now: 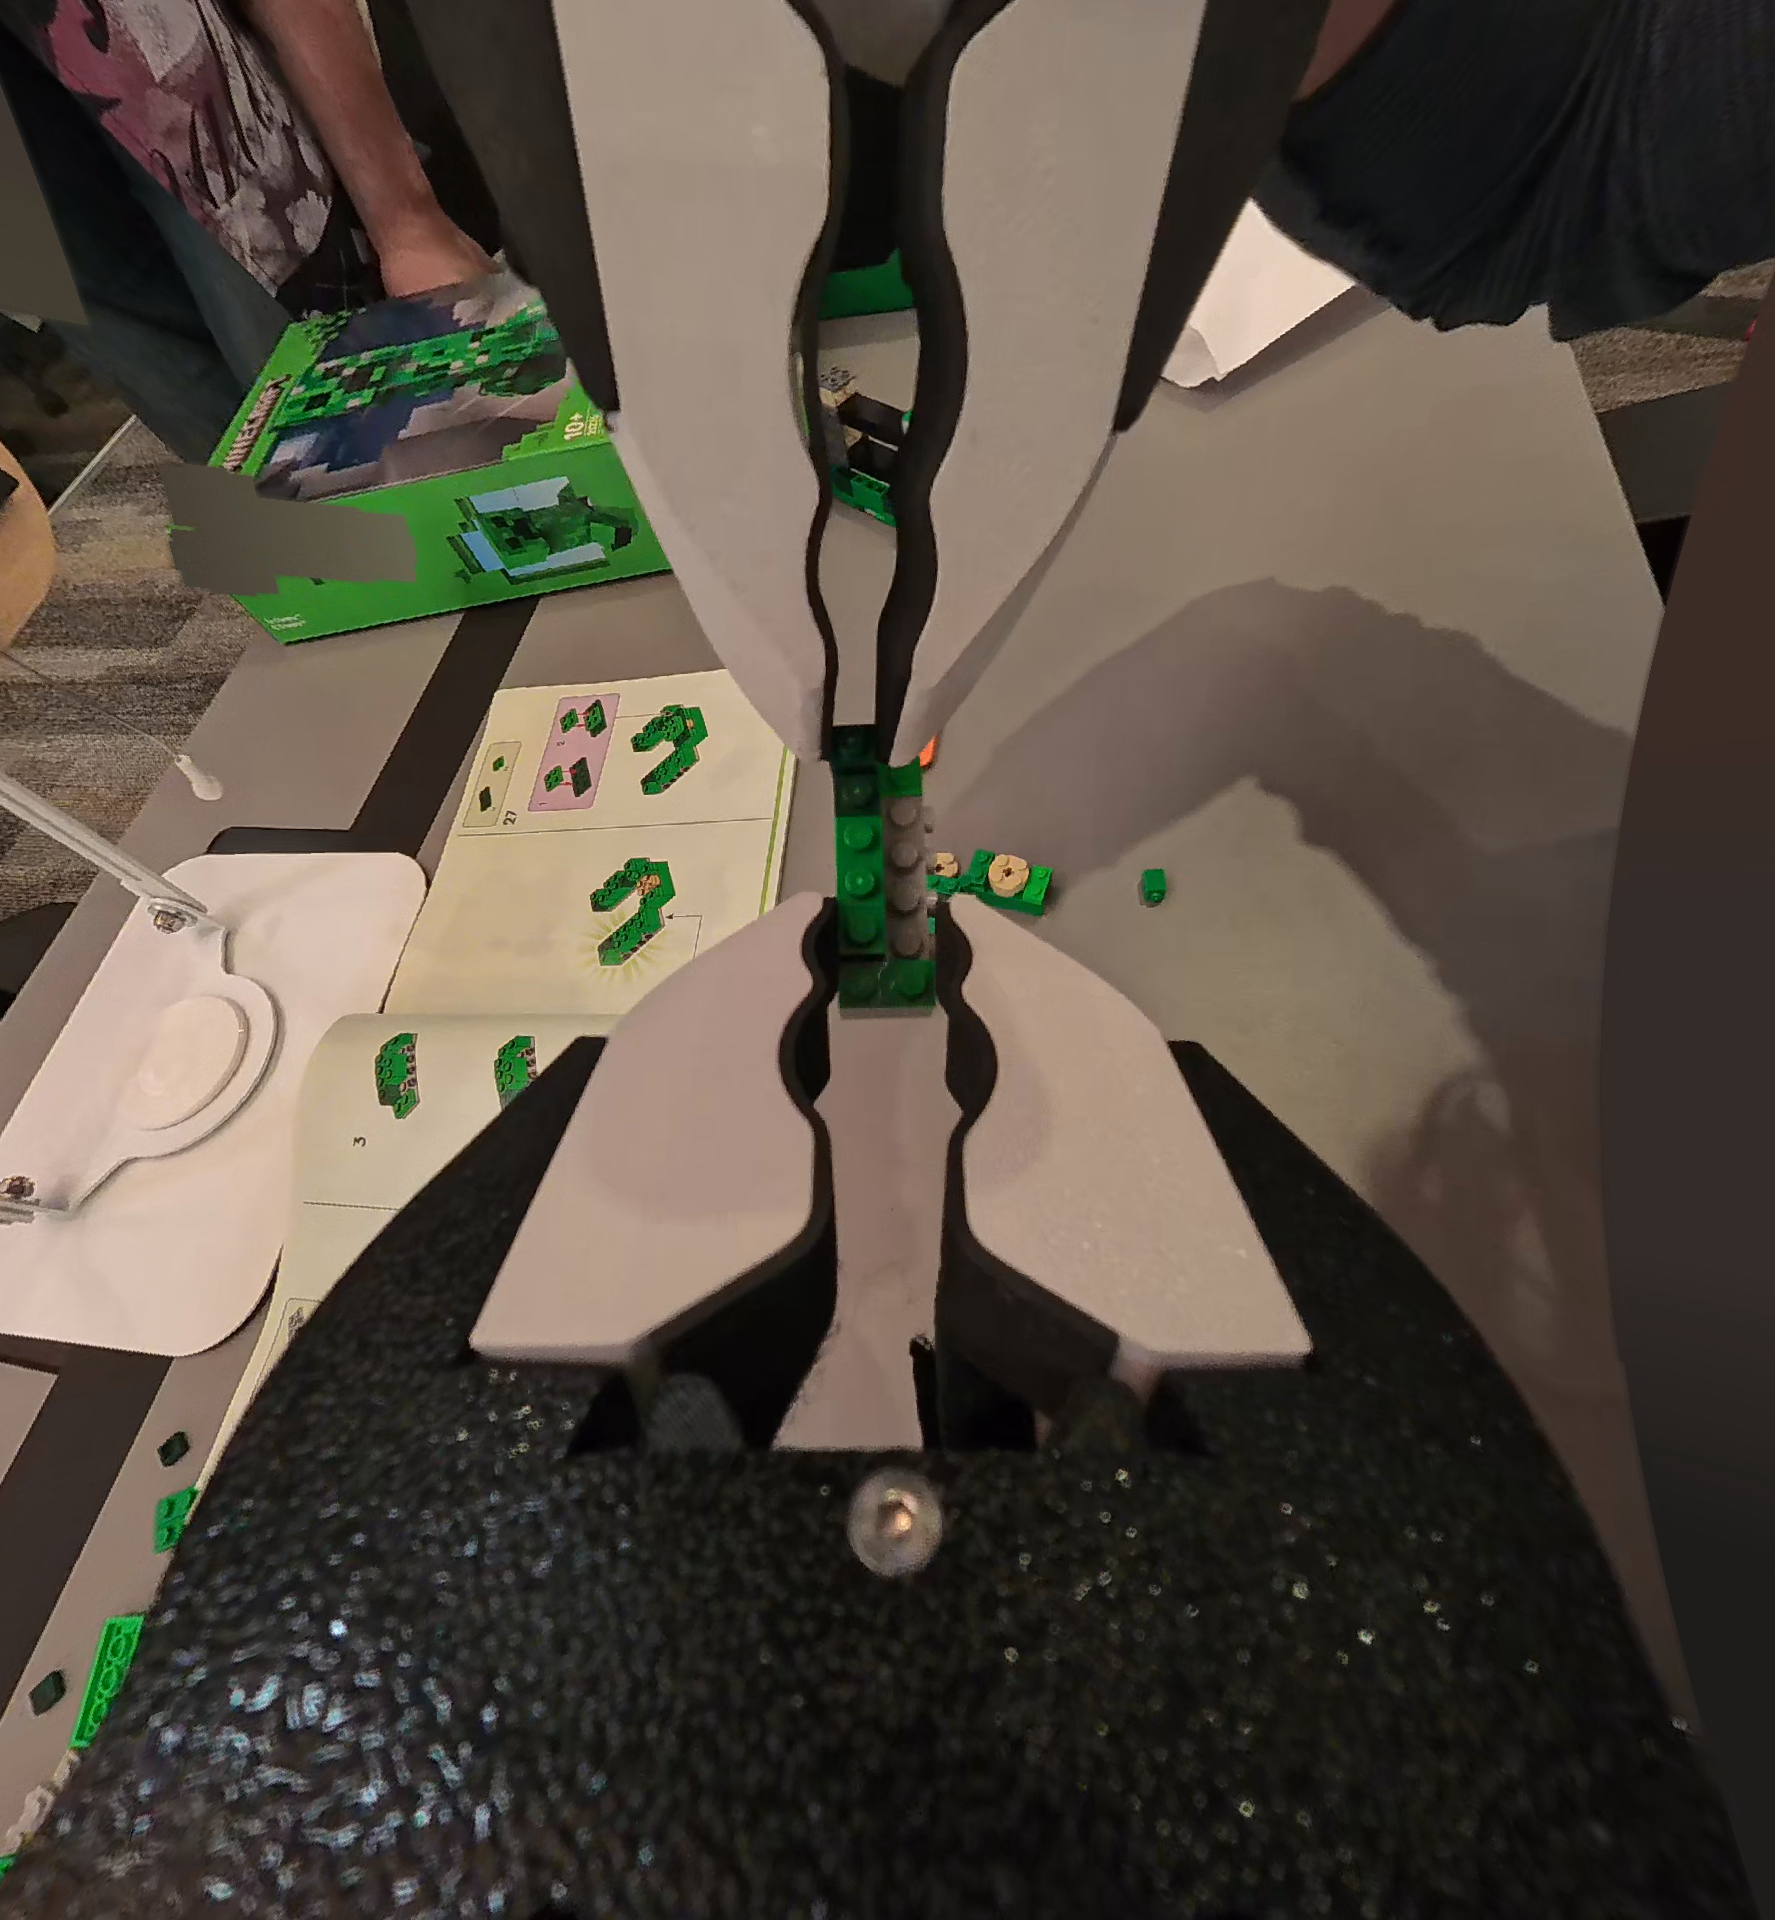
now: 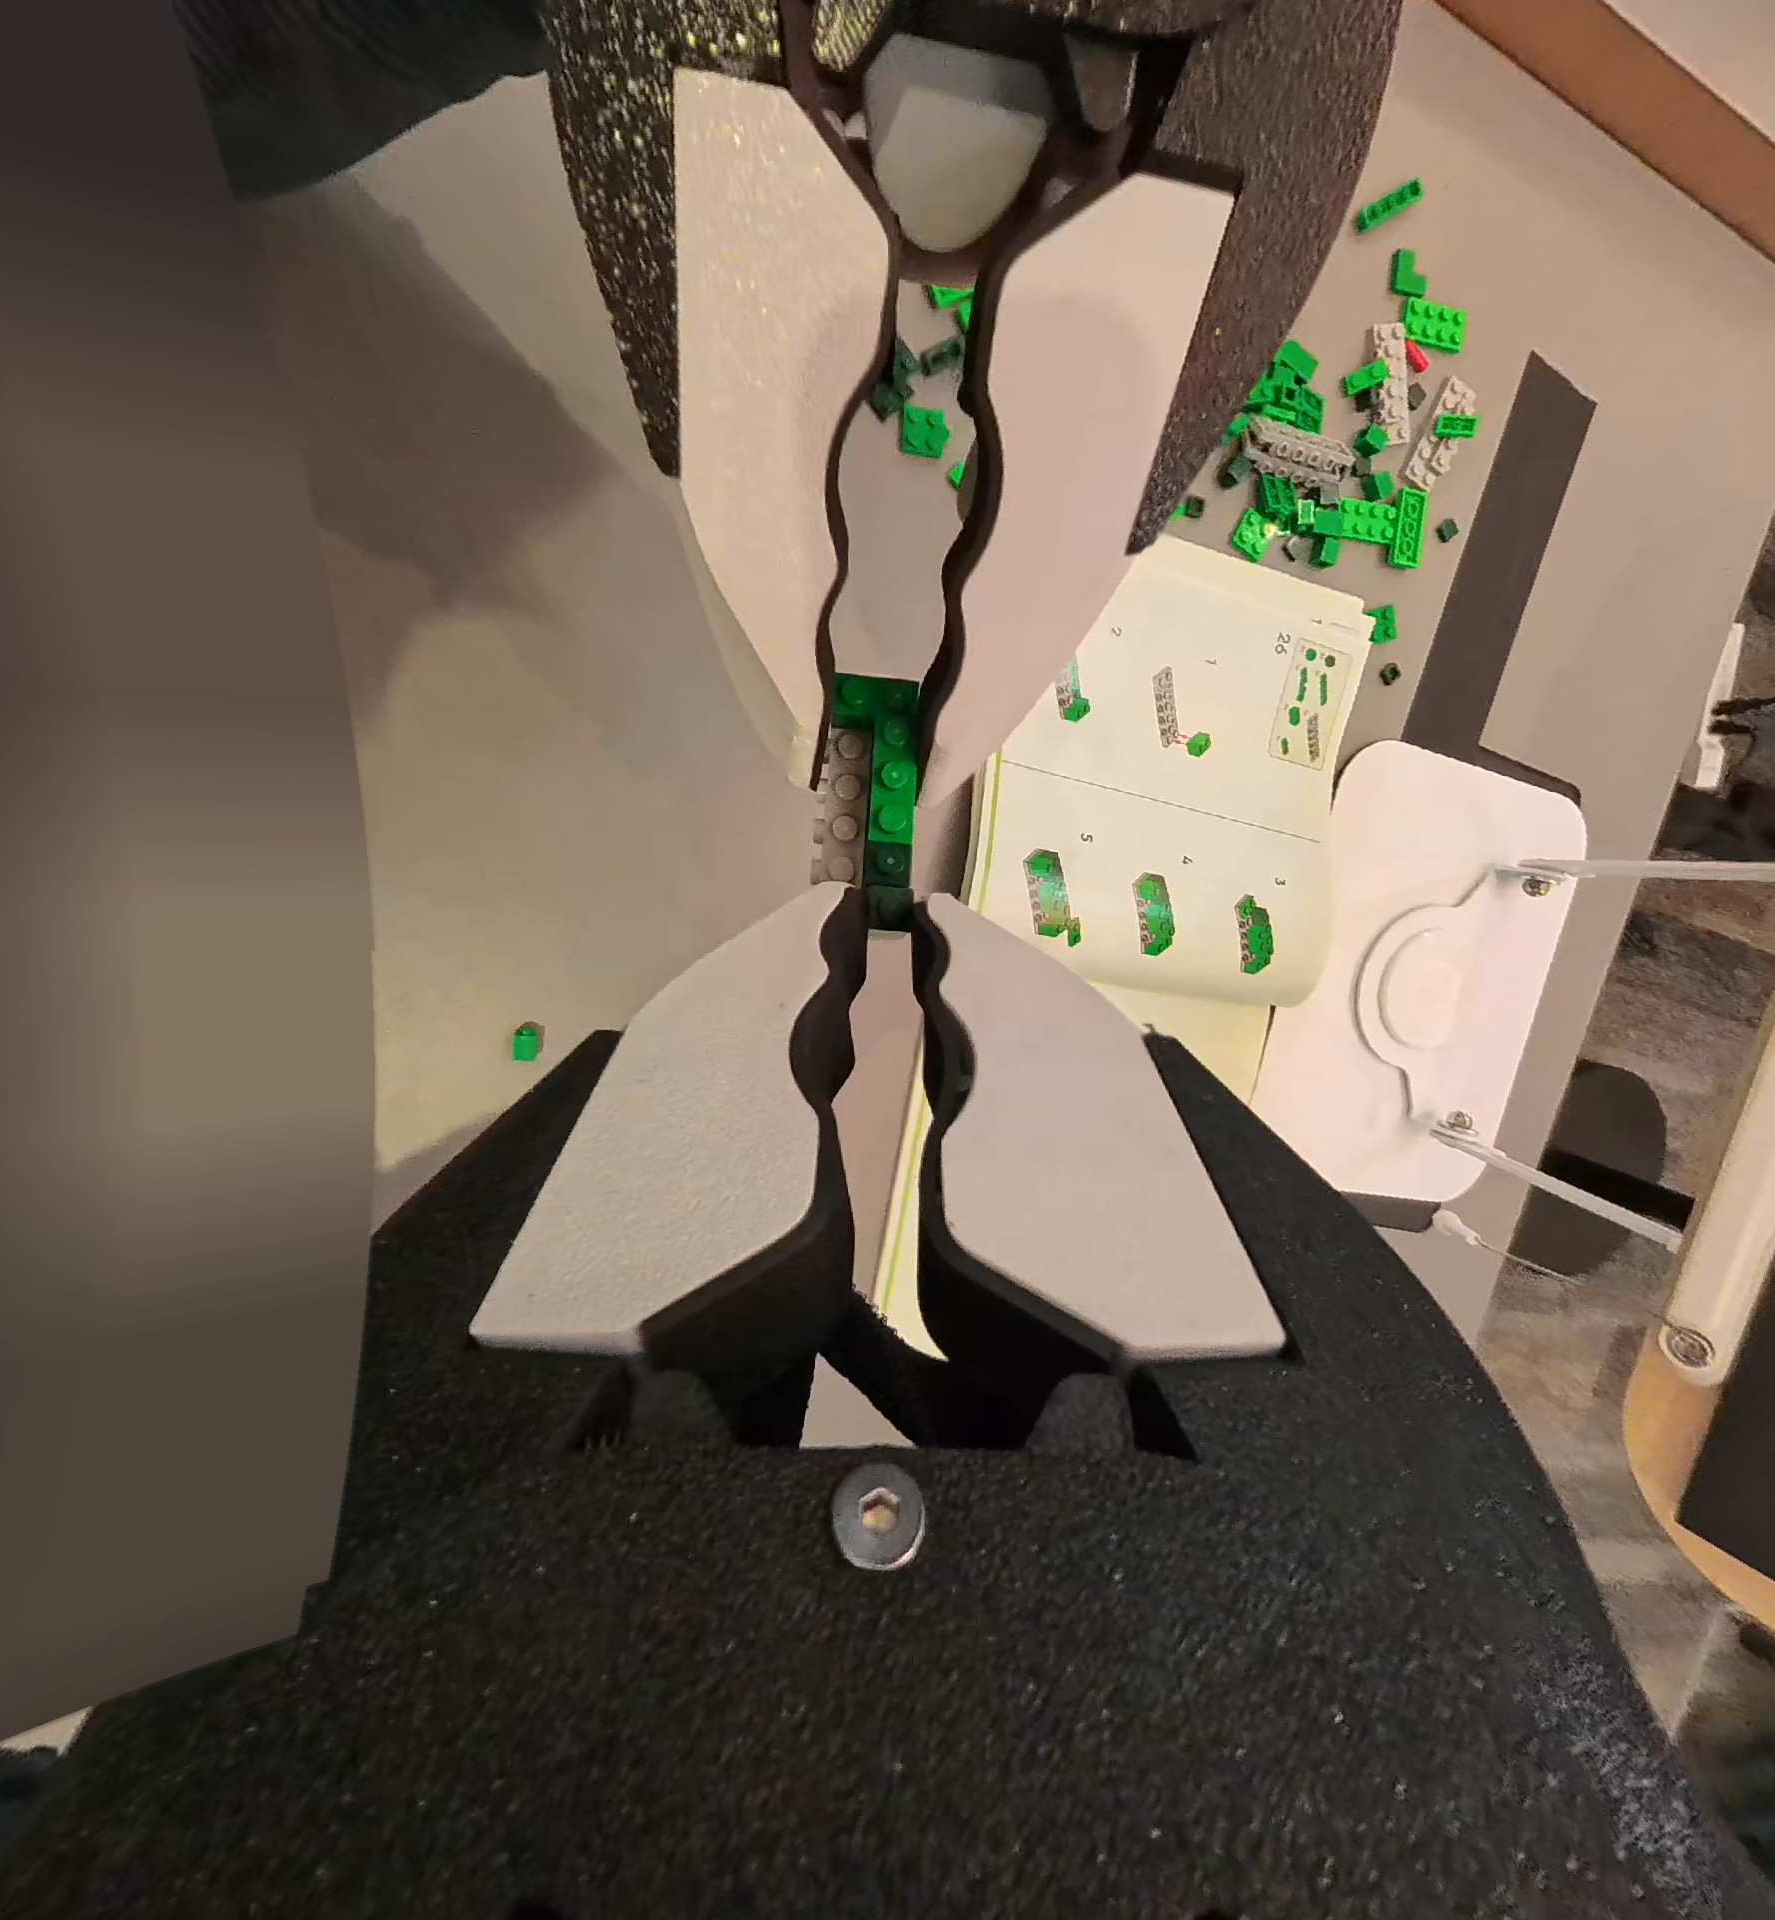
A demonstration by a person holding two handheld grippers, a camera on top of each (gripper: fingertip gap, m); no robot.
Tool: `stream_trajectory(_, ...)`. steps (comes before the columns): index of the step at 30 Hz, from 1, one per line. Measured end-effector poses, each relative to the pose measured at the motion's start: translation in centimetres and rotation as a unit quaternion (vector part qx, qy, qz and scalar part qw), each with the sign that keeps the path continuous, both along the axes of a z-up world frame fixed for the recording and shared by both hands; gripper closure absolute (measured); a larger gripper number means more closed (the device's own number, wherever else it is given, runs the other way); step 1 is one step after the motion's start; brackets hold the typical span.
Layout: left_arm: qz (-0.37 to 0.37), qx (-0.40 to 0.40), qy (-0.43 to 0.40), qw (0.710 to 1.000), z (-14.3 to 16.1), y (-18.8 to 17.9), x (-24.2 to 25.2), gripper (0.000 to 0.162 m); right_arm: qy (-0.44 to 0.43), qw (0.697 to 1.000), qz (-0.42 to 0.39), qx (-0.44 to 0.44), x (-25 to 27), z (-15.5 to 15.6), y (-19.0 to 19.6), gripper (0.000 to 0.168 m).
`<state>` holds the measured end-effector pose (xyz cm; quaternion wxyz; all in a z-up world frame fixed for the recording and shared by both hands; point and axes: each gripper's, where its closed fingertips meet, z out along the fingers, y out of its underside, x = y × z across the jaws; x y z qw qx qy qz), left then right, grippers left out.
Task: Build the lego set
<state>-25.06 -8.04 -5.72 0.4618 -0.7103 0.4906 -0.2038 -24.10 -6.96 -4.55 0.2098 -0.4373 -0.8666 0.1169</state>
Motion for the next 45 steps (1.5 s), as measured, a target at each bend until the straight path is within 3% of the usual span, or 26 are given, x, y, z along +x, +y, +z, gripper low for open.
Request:
stream_trajectory(34, -0.006, -0.001, -0.011, 1.000, 0.25, -0.25, -0.02, 0.145, -0.015, 0.999, 0.010, 0.037, -0.04, 0.24, -0.26, 0.160)
stream_trajectory(42, -0.006, 0.000, -0.015, 1.000, 0.40, -0.31, -0.10, 0.145, -0.018, 0.999, 0.011, 0.039, 0.01, 0.21, -0.36, 0.156)
stream_trajectory(45, -0.003, 0.001, -0.019, 1.000, 0.50, -0.25, -0.24, 0.145, -0.006, 0.999, 0.000, 0.049, 0.03, 0.53, -0.01, 0.146)
